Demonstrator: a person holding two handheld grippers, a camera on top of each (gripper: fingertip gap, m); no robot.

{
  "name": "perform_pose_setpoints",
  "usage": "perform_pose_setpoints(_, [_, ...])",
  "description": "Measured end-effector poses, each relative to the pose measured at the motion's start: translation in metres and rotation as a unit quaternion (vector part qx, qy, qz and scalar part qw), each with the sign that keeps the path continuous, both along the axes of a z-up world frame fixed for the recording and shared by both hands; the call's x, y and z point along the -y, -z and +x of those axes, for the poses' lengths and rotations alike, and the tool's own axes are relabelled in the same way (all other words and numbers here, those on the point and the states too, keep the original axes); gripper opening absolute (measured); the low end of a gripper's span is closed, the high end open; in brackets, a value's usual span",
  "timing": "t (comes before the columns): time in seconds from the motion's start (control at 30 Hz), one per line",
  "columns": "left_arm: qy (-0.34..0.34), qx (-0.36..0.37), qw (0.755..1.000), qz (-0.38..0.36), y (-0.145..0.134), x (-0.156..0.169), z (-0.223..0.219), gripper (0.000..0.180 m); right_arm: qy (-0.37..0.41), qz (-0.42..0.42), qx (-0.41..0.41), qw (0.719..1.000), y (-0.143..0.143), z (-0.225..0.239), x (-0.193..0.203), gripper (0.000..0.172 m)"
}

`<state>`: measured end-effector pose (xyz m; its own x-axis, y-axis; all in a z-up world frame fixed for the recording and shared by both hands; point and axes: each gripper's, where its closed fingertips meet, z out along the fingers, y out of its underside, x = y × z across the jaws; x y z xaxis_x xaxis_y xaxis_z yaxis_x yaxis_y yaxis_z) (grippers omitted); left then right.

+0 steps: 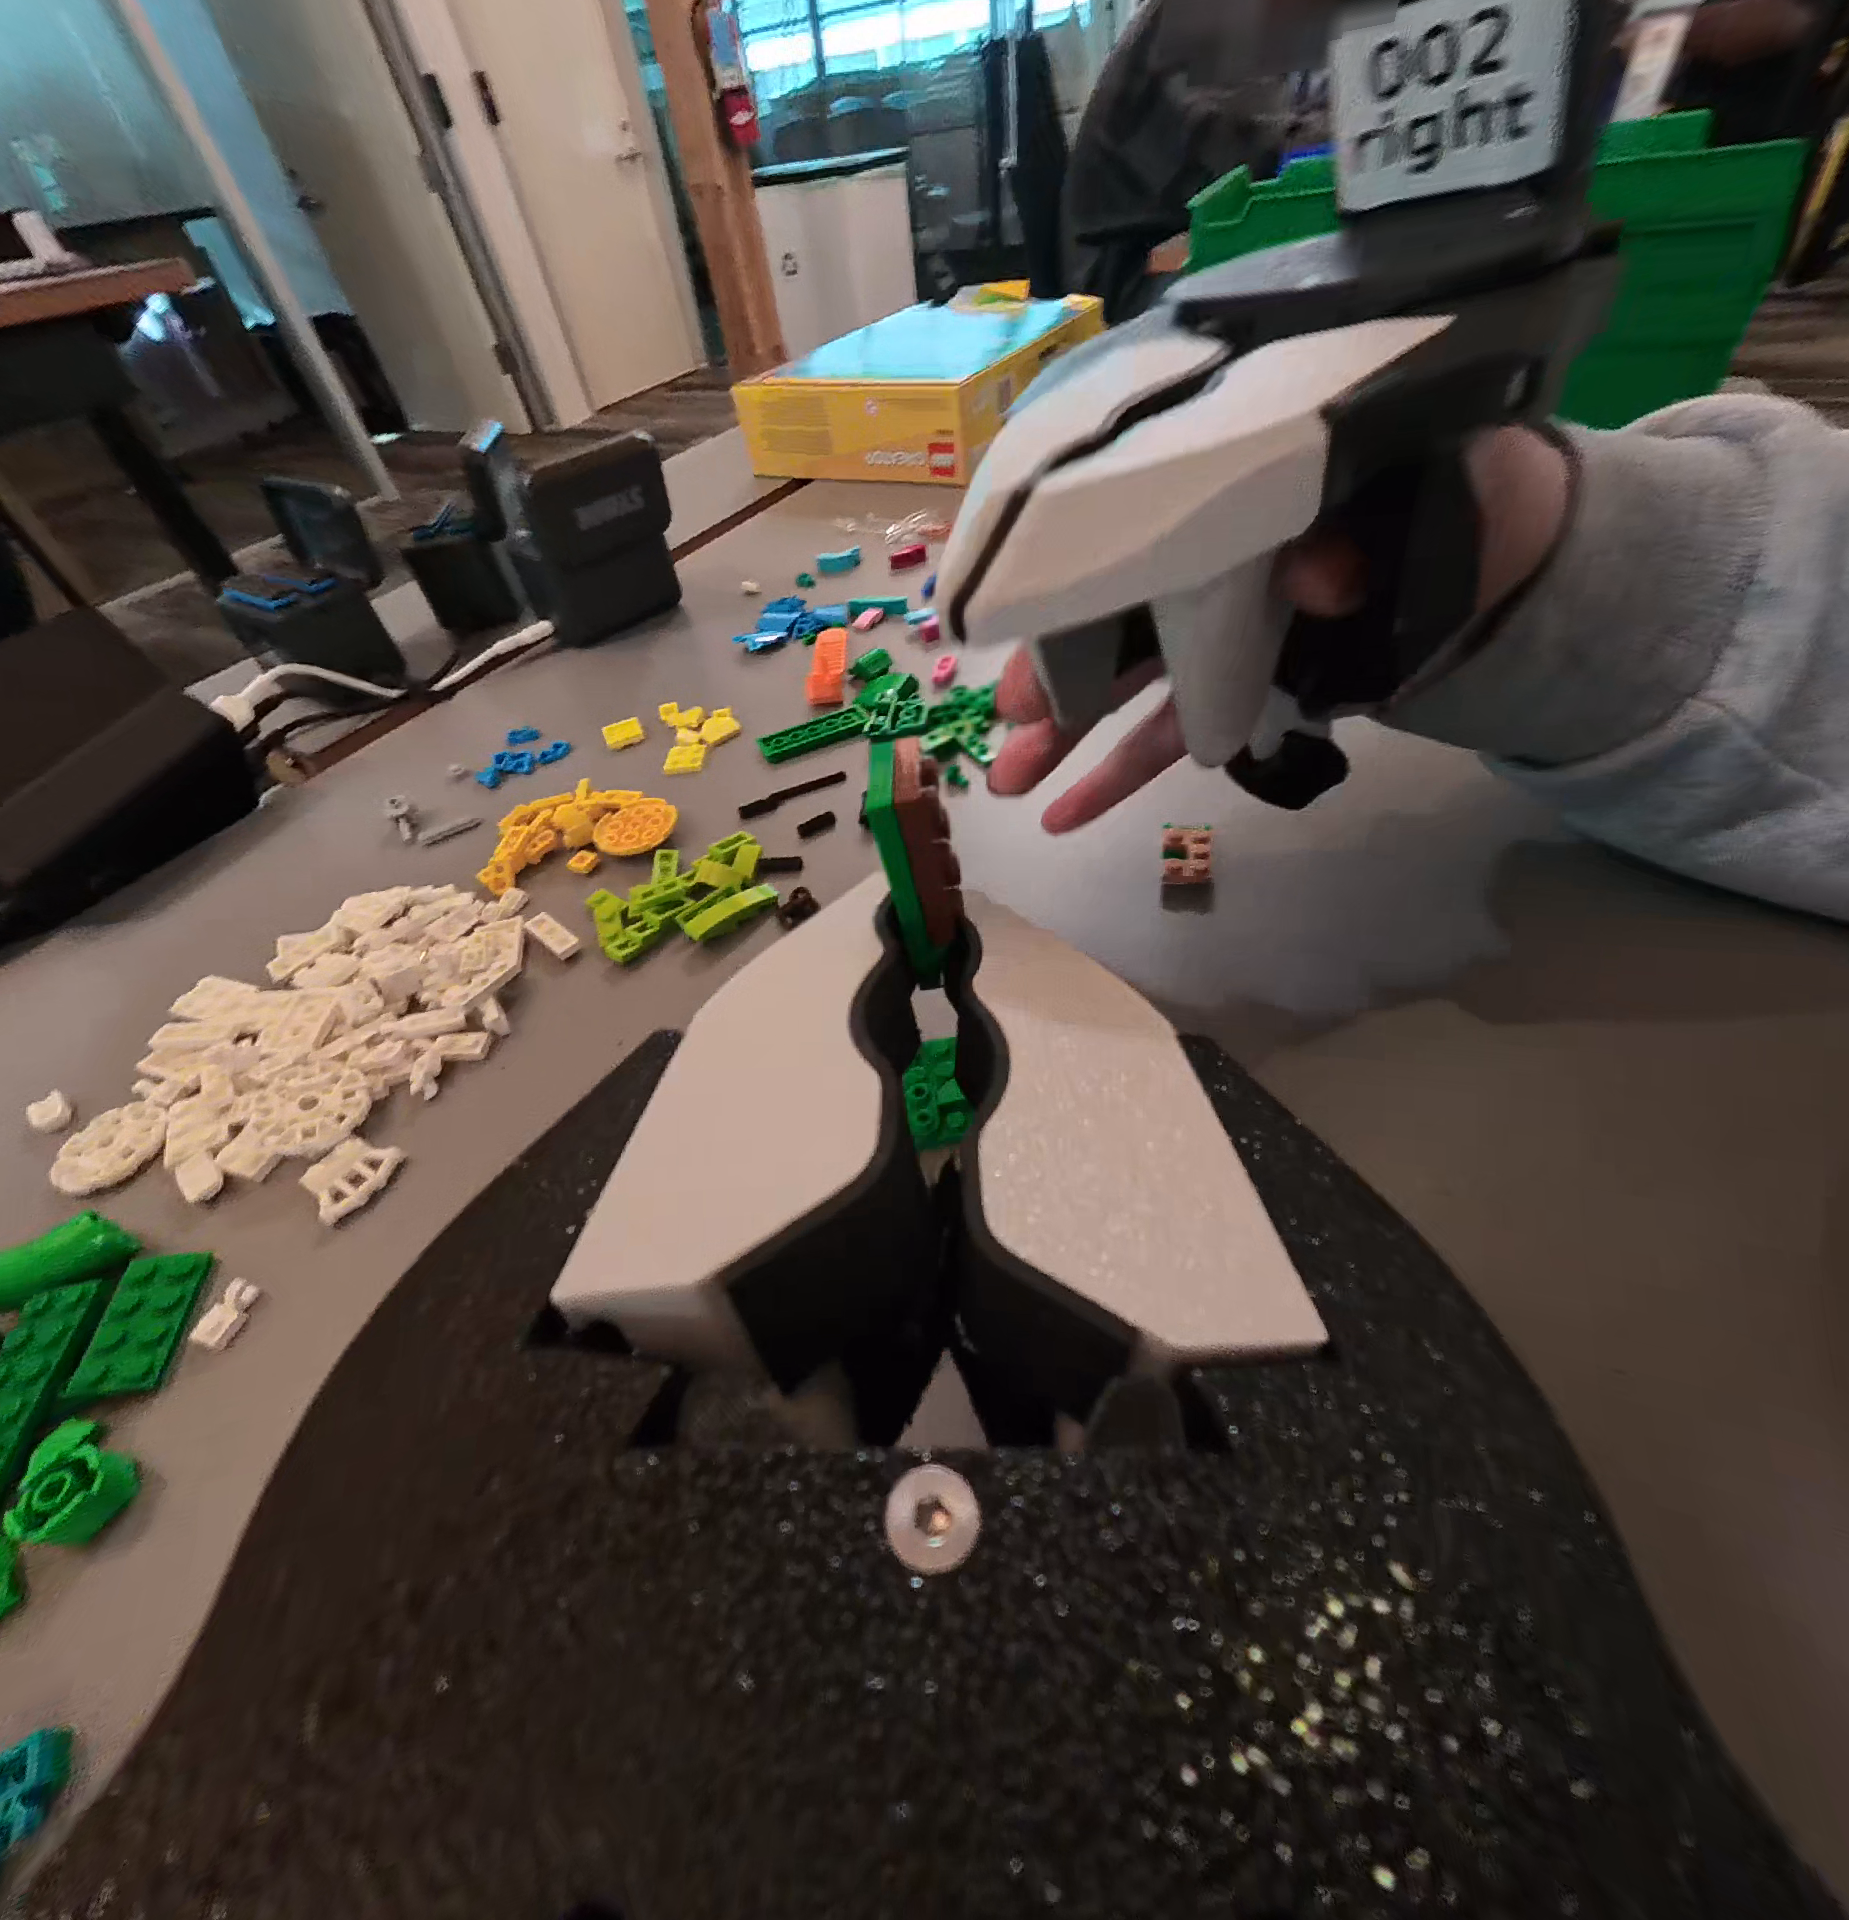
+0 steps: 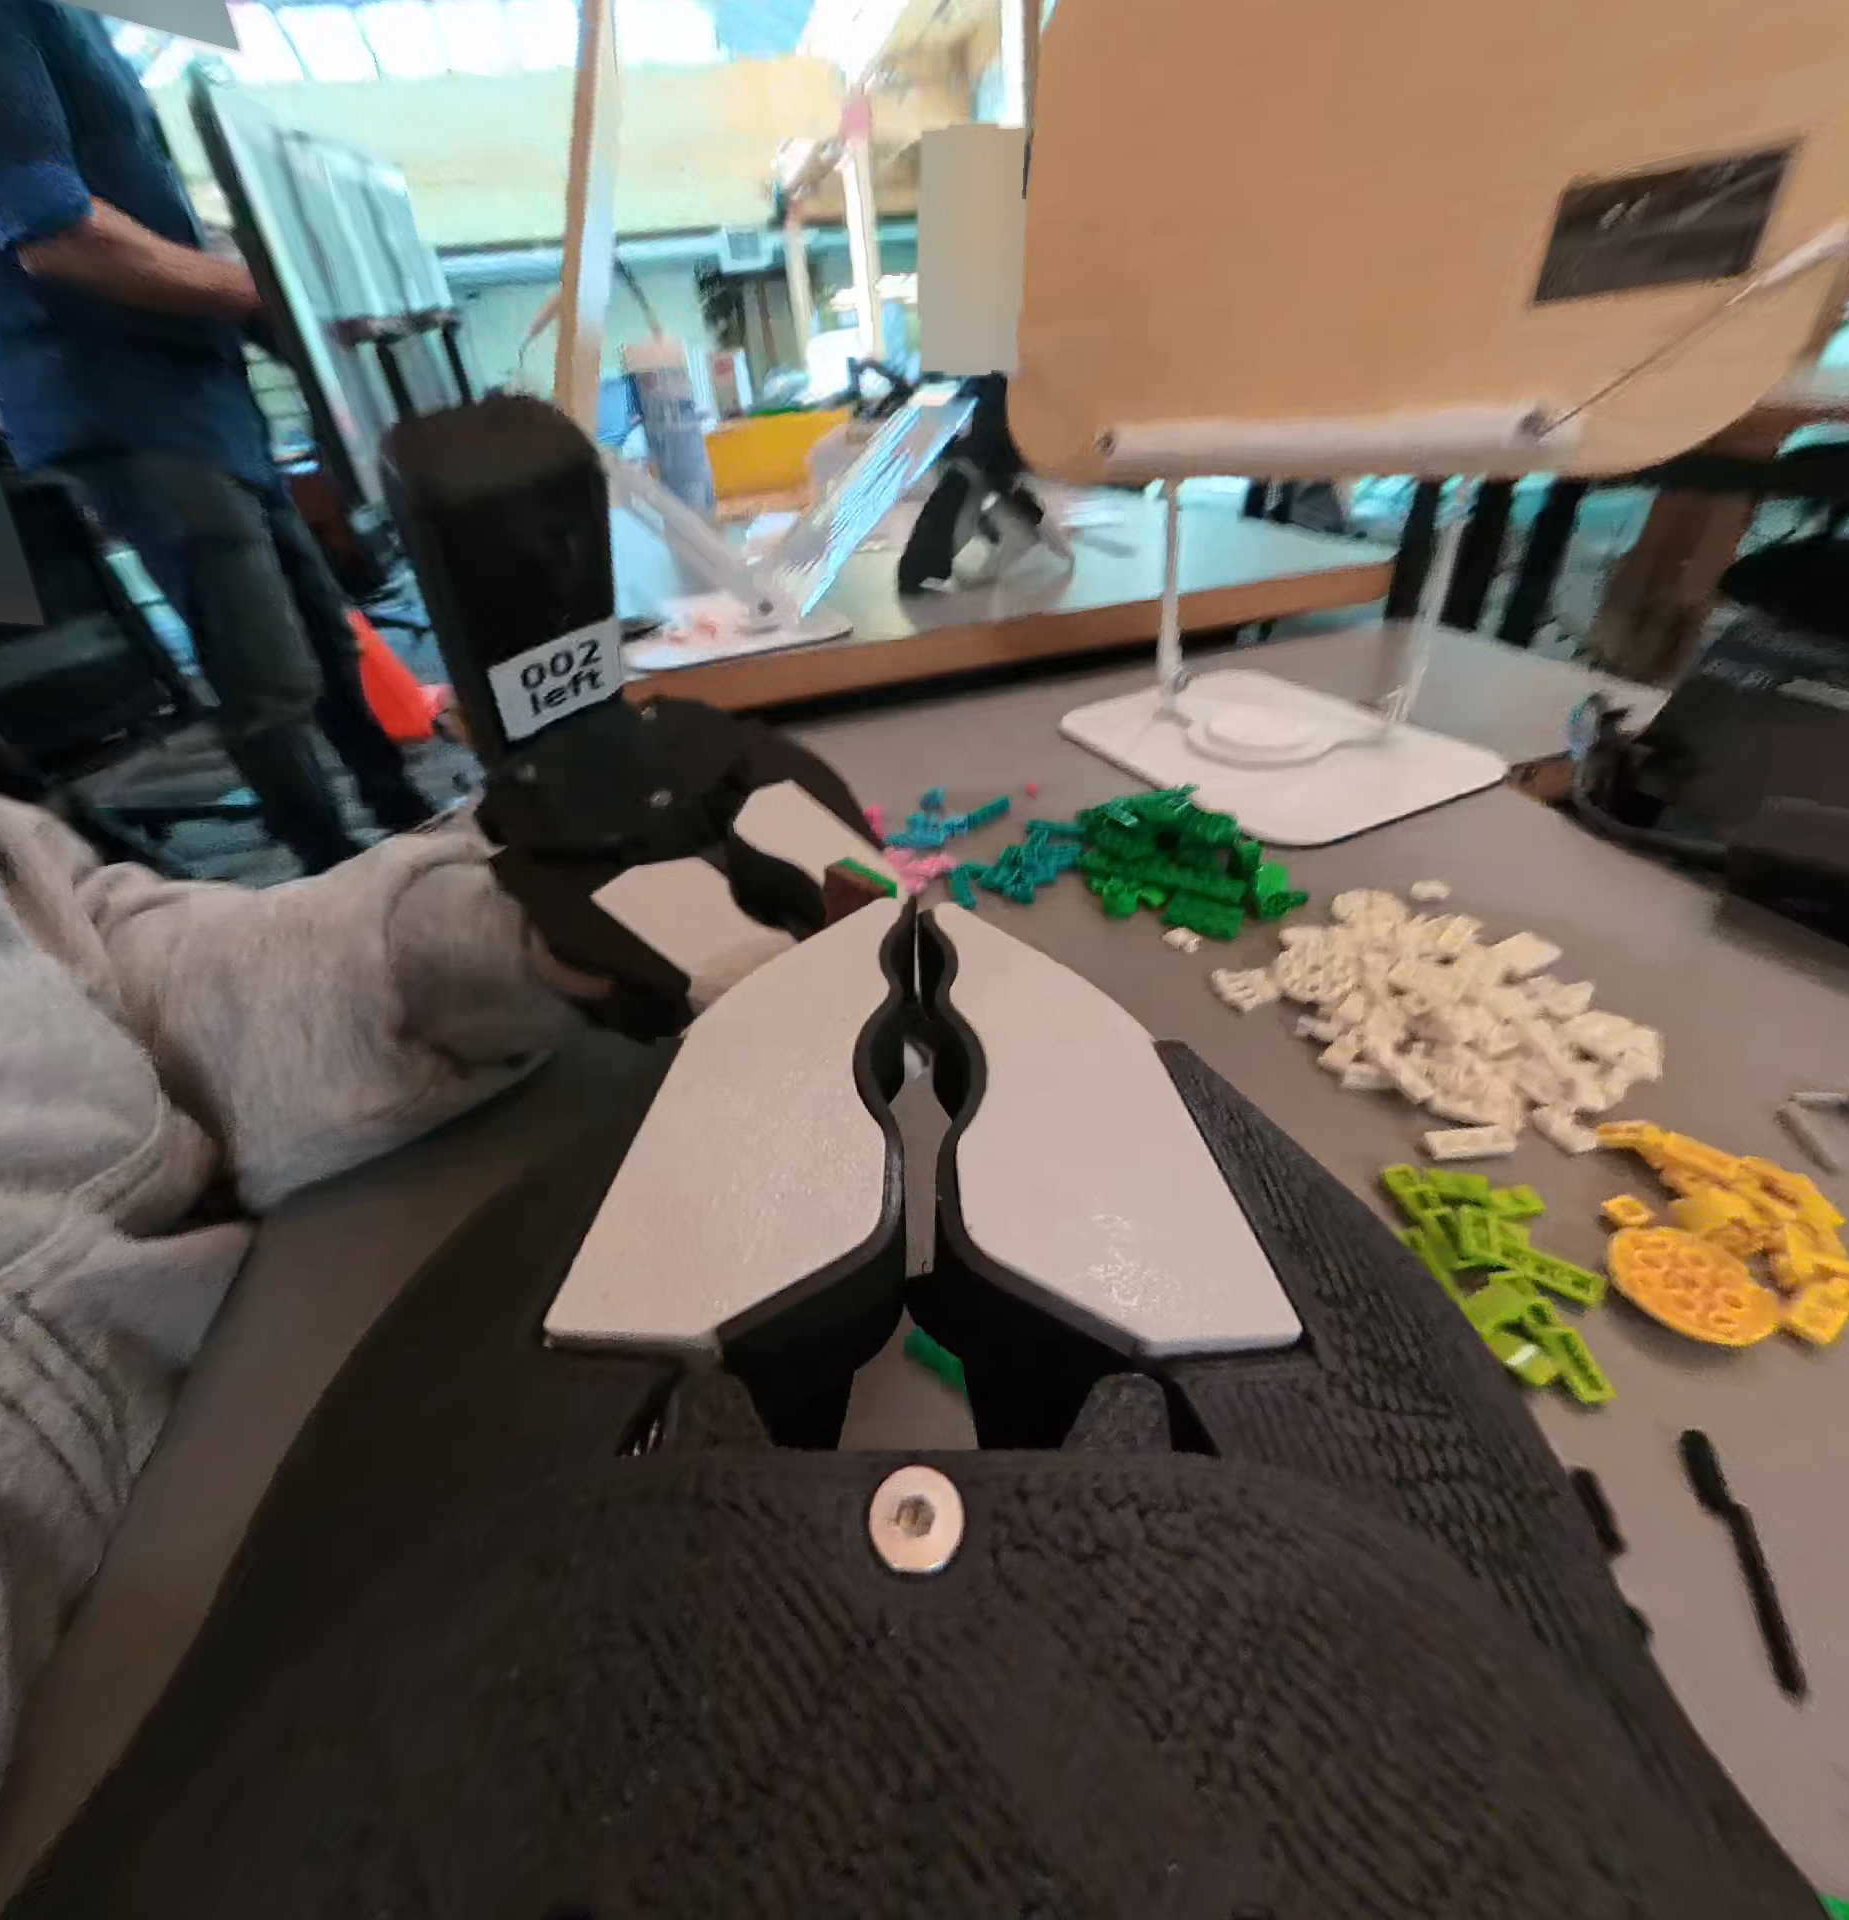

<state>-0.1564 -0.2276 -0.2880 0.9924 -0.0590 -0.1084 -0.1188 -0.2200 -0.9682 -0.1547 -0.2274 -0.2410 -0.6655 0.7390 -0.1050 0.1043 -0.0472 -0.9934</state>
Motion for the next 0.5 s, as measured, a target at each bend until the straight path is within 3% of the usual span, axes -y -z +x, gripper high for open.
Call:
perform_pose_setpoints(0.13, [-0.034, -0.019, 0.999, -0.024, 0.009, -0.003, -0.007, 0.003, 0.046, 0.089, -0.056, 0.993, 0.002, -0.003, 0.0, 0.021])
perform_pose_setpoints(0.23, [-0.108, -0.045, 0.993, -0.004, 0.007, -0.004, -0.025, 0.003, 0.122, 0.162, -0.12, 0.972, 0.006, -0.009, -0.005, 0.024])
perform_pose_setpoints(0.33, [-0.164, -0.085, 0.983, 0.018, 0.006, 0.0, -0.036, 0.003, 0.219, 0.161, -0.176, 0.946, -0.002, -0.01, -0.02, 0.022])
perform_pose_setpoints(0.5, [-0.186, -0.14, 0.972, 0.038, 0.003, 0.0, -0.037, 0.003, 0.245, 0.134, -0.196, 0.94, 0.001, -0.004, -0.012, 0.018])
